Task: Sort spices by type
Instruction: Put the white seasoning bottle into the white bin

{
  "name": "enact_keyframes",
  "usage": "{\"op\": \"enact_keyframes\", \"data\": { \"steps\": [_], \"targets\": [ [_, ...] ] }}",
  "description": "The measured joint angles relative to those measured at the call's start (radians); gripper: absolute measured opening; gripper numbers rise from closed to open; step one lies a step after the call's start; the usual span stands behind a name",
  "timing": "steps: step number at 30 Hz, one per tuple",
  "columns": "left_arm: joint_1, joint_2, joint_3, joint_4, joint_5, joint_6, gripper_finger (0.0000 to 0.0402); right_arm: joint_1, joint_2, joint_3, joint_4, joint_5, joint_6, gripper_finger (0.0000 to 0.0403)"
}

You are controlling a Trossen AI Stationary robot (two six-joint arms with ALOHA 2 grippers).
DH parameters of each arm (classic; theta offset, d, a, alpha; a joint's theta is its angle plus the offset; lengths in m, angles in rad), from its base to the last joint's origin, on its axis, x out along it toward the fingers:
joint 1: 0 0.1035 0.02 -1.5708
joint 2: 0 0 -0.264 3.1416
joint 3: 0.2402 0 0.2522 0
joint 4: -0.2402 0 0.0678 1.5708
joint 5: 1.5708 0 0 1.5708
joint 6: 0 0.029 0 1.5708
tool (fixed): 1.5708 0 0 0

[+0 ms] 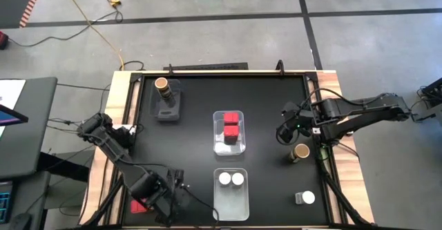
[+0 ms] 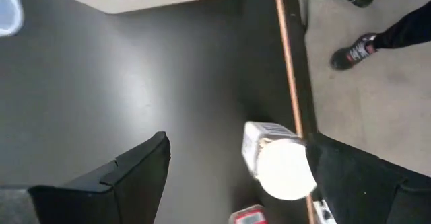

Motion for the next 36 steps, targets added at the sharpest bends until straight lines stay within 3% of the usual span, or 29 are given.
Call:
{"op": "enact_keyframes", "data": {
  "steps": [14, 36],
  "targets": [
    [-0.075, 0.078, -0.003, 0.065, 0.087, -0.046, 0.0329, 0.000, 0.000, 0.000, 0.001, 0.000, 0.003, 0.0384],
    [-0.096, 0.078, -0.212, 0.216, 0.100, -0.006, 0.0329, 0.000, 0.000, 0.000, 0.000, 0.000, 0.029, 0.0384]
  ]
}}
